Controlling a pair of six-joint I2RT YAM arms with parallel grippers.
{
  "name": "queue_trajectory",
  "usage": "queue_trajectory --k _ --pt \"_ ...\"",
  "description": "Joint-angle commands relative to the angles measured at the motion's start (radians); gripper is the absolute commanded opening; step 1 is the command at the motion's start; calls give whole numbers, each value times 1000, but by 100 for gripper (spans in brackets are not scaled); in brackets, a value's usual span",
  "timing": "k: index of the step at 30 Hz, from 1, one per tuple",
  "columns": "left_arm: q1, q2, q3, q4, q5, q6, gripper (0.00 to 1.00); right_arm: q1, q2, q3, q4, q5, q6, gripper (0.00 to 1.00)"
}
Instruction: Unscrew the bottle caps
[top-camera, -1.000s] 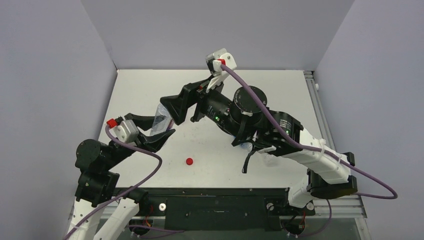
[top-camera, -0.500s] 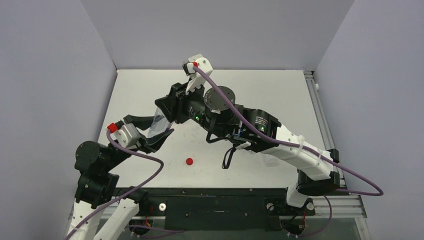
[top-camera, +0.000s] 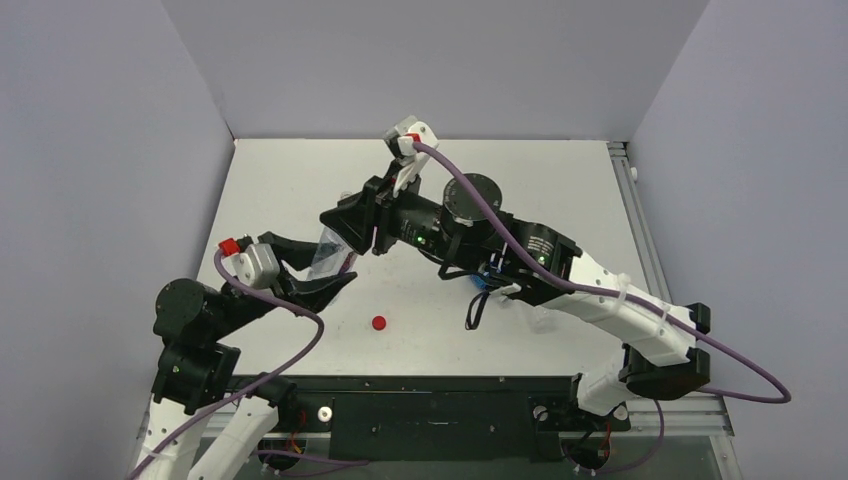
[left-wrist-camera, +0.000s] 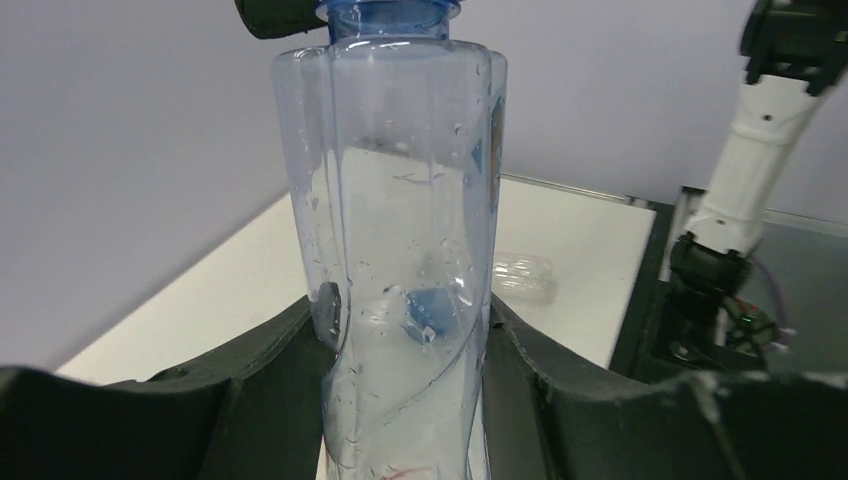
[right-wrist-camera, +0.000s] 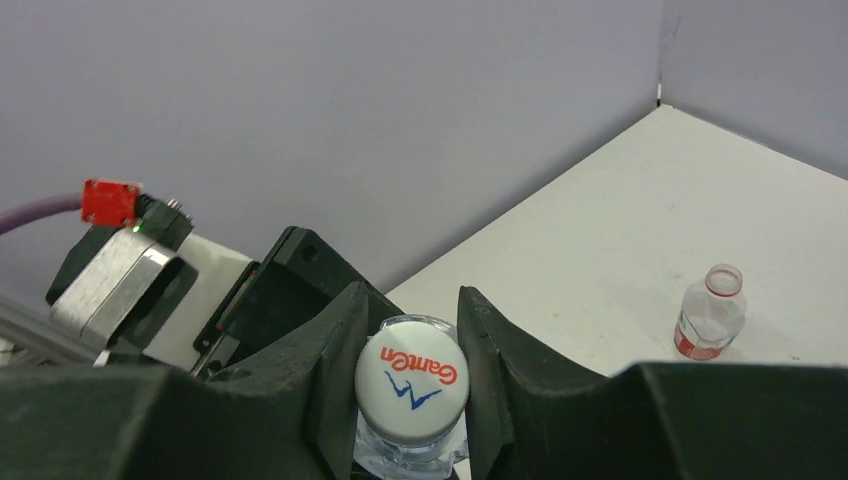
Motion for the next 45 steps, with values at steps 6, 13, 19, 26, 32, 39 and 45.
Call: queue_trajectory --k 6,13,19,26,32,39,45 --pt "2 103 84 95 361 -502 29 -120 -294 -271 402 -559 22 0" --pt "0 116 85 114 395 -542 27 -143 -308 -281 395 -641 36 0" --pt "0 98 111 84 356 -418 26 -207 -343 -307 258 -411 18 0" --pt "2 48 137 2 289 -269 25 -311 -424 -565 141 -167 29 0" --pt "2 26 115 4 219 -241 24 -268 -335 -800 192 -5 59 0" --pt "2 10 107 -4 116 -219 21 -179 -76 -875 301 168 54 0" --pt "2 0 109 -16 75 -213 20 -168 105 -910 419 203 72 0"
